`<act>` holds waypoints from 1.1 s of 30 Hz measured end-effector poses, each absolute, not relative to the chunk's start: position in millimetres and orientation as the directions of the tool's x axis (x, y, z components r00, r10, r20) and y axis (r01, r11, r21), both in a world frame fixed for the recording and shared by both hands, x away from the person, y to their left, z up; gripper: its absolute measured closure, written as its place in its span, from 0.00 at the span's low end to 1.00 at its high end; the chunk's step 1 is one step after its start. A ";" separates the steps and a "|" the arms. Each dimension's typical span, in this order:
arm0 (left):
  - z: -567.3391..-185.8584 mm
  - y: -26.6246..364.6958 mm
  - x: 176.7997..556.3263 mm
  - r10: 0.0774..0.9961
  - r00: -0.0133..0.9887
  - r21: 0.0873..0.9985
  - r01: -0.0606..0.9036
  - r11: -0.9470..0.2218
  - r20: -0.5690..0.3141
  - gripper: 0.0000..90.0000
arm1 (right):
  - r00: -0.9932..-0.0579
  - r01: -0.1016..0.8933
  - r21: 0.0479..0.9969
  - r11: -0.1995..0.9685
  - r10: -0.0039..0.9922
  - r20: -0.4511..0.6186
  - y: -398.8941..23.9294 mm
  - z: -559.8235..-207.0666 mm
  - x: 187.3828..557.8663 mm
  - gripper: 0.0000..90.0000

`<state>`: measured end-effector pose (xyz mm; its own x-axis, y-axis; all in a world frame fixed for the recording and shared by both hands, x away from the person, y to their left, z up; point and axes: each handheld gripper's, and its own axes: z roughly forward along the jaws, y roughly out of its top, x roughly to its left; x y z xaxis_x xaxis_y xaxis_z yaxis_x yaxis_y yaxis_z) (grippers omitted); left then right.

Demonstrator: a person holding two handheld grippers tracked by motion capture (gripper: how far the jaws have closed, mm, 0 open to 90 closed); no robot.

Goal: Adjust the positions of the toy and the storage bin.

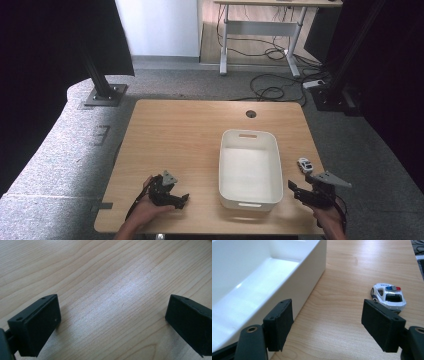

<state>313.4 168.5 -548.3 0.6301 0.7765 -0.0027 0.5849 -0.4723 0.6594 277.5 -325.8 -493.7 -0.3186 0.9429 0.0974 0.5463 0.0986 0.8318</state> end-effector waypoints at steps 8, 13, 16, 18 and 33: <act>-548.3 168.4 313.4 0.777 0.630 0.659 0.585 -0.472 -0.003 0.00 | -0.332 0.517 0.849 0.108 0.939 0.083 -322.7 -482.4 274.5 0.28; -548.4 168.4 313.5 0.776 0.631 0.660 0.584 -0.472 -0.003 0.00 | -0.341 0.505 0.857 0.107 0.936 0.085 -319.4 -479.1 272.8 0.28; -548.5 168.3 313.6 0.775 0.632 0.661 0.583 -0.473 -0.004 0.00 | -0.348 0.501 0.859 0.106 0.934 0.087 -316.7 -477.6 272.0 0.28; -548.4 168.2 313.7 0.775 0.632 0.660 0.583 -0.473 -0.003 0.00 | -0.353 0.498 0.861 0.107 0.932 0.088 -315.0 -476.5 271.5 0.28; -548.5 167.5 314.0 0.774 0.633 0.660 0.583 -0.474 -0.003 0.00 | -0.391 0.489 0.864 0.119 0.915 0.095 -297.2 -474.4 271.1 0.28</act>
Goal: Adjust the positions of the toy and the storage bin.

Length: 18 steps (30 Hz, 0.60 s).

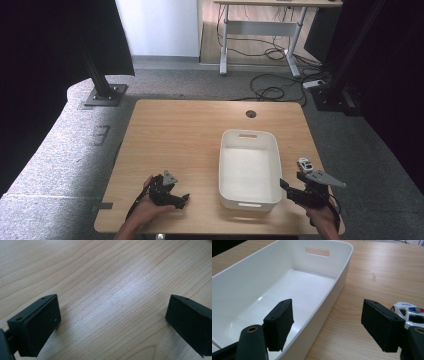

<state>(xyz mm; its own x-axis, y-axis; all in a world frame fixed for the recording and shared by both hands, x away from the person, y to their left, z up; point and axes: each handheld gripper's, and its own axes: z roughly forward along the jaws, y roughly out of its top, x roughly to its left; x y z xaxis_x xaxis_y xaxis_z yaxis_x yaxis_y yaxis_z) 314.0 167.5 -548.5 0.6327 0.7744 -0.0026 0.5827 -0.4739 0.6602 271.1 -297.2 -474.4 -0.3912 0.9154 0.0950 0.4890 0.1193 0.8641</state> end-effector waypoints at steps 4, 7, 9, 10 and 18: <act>-548.5 167.4 314.0 0.774 0.633 0.660 0.583 -0.474 -0.003 0.00 | -0.401 0.492 0.861 0.129 0.912 0.093 -292.7 -476.2 271.8 0.29; -548.5 167.3 314.1 0.774 0.633 0.660 0.582 -0.474 -0.003 0.00 | -0.405 0.494 0.859 0.135 0.910 0.089 -288.7 -477.3 272.4 0.29; -548.5 167.2 314.1 0.774 0.633 0.661 0.582 -0.474 -0.003 0.00 | -0.404 0.494 0.857 0.145 0.911 0.079 -286.4 -478.6 273.1 0.30; -548.5 167.2 314.2 0.774 0.633 0.661 0.582 -0.474 -0.003 0.00 | -0.404 0.495 0.856 0.148 0.911 0.076 -285.6 -479.5 273.7 0.31; -548.5 167.1 314.2 0.774 0.633 0.661 0.582 -0.474 -0.003 0.00 | -0.410 0.504 0.849 0.156 0.909 0.076 -281.2 -484.7 277.4 0.34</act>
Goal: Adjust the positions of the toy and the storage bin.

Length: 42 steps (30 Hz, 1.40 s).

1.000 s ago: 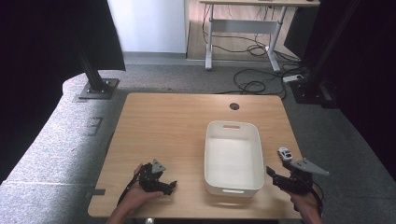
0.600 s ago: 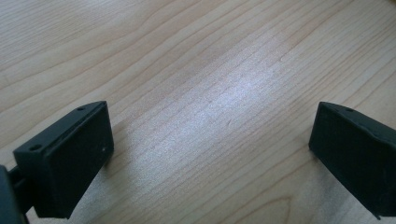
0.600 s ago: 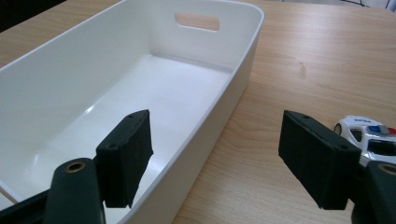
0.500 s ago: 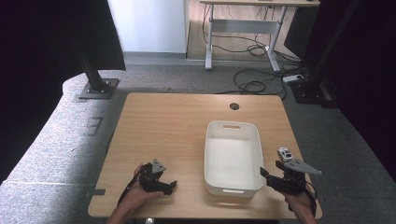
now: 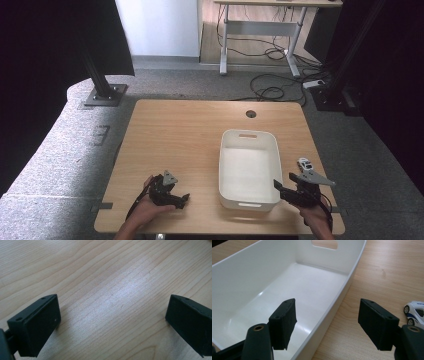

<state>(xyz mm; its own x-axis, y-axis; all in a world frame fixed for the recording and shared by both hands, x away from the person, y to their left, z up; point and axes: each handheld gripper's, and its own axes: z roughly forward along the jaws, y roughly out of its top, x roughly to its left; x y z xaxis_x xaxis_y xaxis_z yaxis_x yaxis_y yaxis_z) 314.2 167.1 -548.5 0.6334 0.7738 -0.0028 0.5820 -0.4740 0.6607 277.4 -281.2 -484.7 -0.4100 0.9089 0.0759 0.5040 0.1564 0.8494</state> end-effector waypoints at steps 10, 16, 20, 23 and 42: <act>-548.5 167.1 314.2 0.774 0.633 0.661 0.582 -0.474 -0.003 0.00 | -0.386 0.534 0.831 0.155 0.919 0.076 -277.0 -492.0 283.1 0.45; -548.5 167.0 314.2 0.774 0.633 0.661 0.582 -0.474 -0.003 0.00 | -0.382 0.516 0.847 0.132 0.920 0.090 -276.4 -490.9 283.3 0.49; -548.5 167.0 314.2 0.774 0.633 0.661 0.582 -0.474 -0.003 0.00 | -0.378 0.511 0.851 0.118 0.921 0.099 -275.7 -489.0 283.0 0.49; -548.6 166.9 314.2 0.774 0.633 0.661 0.582 -0.473 -0.002 0.00 | -0.381 0.521 0.845 0.126 0.919 0.098 -274.4 -490.7 283.6 0.49; -548.5 166.9 314.3 0.774 0.633 0.661 0.582 -0.474 -0.003 0.00 | -0.322 0.569 0.813 0.119 0.943 0.087 -265.9 -495.5 289.6 0.76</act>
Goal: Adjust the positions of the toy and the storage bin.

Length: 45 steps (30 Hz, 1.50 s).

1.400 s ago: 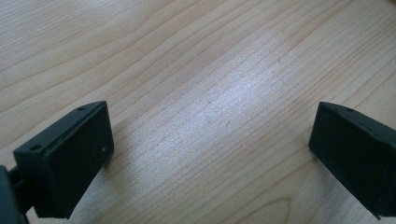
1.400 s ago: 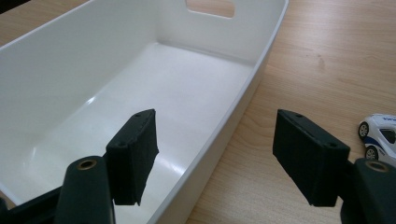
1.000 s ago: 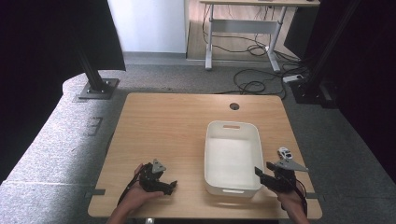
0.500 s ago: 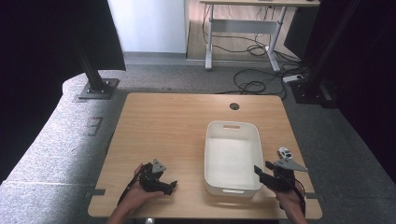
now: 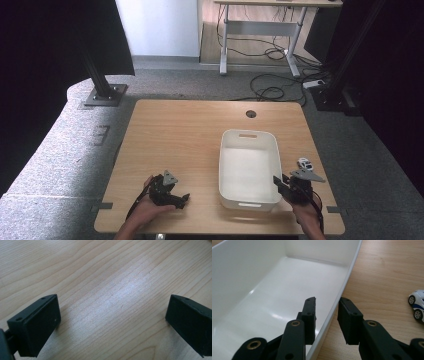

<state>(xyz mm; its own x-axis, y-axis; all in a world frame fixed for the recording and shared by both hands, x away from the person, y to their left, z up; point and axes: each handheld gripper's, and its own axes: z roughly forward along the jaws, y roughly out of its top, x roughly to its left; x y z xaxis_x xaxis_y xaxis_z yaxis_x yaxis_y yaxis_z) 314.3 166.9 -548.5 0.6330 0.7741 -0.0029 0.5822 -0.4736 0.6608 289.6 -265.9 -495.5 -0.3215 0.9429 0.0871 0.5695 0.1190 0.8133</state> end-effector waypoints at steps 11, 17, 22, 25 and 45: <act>-548.6 166.7 314.5 0.774 0.634 0.661 0.582 -0.473 -0.004 0.00 | -0.250 0.586 0.808 0.059 0.962 0.110 -264.7 -494.9 291.8 0.82; -548.6 166.4 314.6 0.773 0.634 0.662 0.581 -0.474 -0.004 0.00 | -0.232 0.587 0.809 0.046 0.966 0.114 -260.8 -494.7 291.9 0.83; -548.6 166.3 314.7 0.772 0.635 0.661 0.580 -0.475 -0.002 0.00 | -0.222 0.583 0.811 0.044 0.969 0.107 -255.3 -494.6 292.0 0.83; -548.5 166.2 314.7 0.773 0.635 0.661 0.581 -0.475 -0.002 0.00 | -0.217 0.581 0.812 0.043 0.971 0.104 -252.4 -494.7 292.3 0.83; -548.6 166.1 314.9 0.771 0.637 0.661 0.579 -0.476 -0.003 0.00 | -0.208 0.586 0.809 0.036 0.972 0.108 -236.4 -493.9 302.5 0.83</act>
<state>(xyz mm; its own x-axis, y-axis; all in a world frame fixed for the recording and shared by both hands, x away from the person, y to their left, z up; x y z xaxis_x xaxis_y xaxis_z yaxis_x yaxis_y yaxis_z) 314.9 166.1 -548.6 0.6370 0.7708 -0.0029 0.5794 -0.4763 0.6614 302.5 -236.4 -493.9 -0.2082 0.9721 0.1080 0.5863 0.0357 0.8093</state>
